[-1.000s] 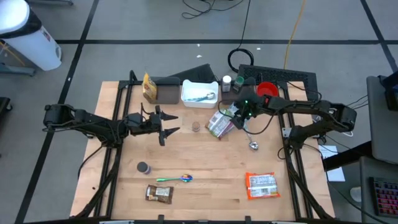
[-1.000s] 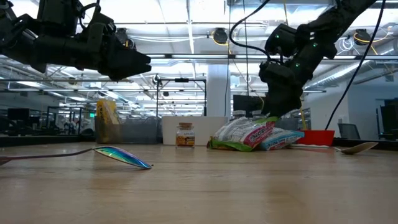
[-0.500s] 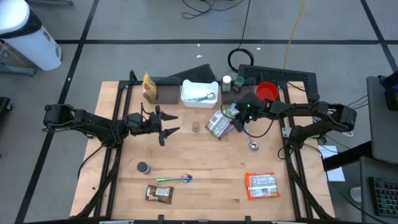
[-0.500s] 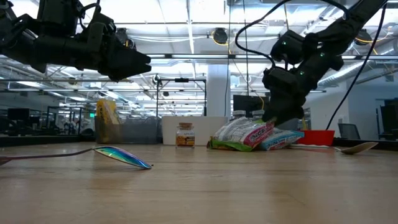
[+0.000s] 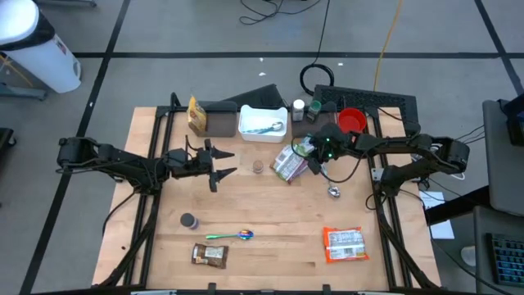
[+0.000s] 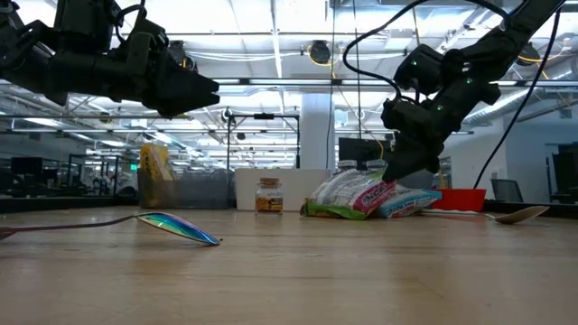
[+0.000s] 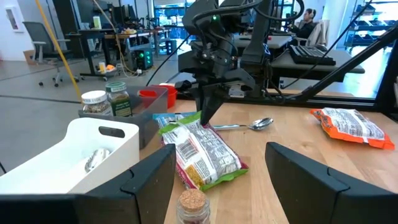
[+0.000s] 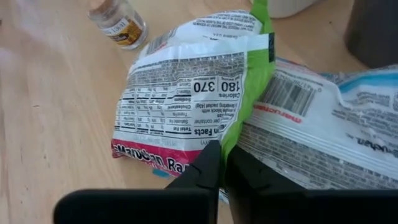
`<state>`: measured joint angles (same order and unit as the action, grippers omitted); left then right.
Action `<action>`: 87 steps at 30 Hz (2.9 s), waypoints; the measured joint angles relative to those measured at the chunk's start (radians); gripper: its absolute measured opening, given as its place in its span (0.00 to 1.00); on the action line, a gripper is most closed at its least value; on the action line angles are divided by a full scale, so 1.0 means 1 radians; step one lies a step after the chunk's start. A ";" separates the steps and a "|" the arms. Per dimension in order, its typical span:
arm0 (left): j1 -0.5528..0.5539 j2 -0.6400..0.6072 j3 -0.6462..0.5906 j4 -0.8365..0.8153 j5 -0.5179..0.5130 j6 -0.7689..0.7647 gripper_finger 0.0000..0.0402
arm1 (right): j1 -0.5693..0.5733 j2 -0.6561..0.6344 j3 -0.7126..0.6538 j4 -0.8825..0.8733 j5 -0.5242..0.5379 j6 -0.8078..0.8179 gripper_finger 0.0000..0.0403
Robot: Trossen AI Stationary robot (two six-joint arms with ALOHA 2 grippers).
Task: Pick & Place Food Item
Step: Put the green noodle pack into the left black bin
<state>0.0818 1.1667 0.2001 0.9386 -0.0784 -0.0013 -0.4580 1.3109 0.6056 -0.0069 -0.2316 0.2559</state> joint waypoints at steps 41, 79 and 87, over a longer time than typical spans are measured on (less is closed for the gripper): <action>0.087 0.339 1.042 -1.286 0.412 0.374 0.64 | 0.447 -0.077 0.339 -0.371 0.132 -0.171 0.00; 0.017 0.745 1.375 -1.323 0.729 0.432 0.64 | 0.579 -0.076 0.340 -0.250 -0.011 -0.282 0.00; 0.017 0.755 1.375 -1.338 0.734 0.403 0.64 | 0.579 -0.076 0.340 -0.224 -0.010 -0.307 0.00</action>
<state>0.0987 1.9221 1.5753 -0.3994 0.6556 0.4017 0.1207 1.2346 0.9451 -0.2305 -0.2420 -0.0510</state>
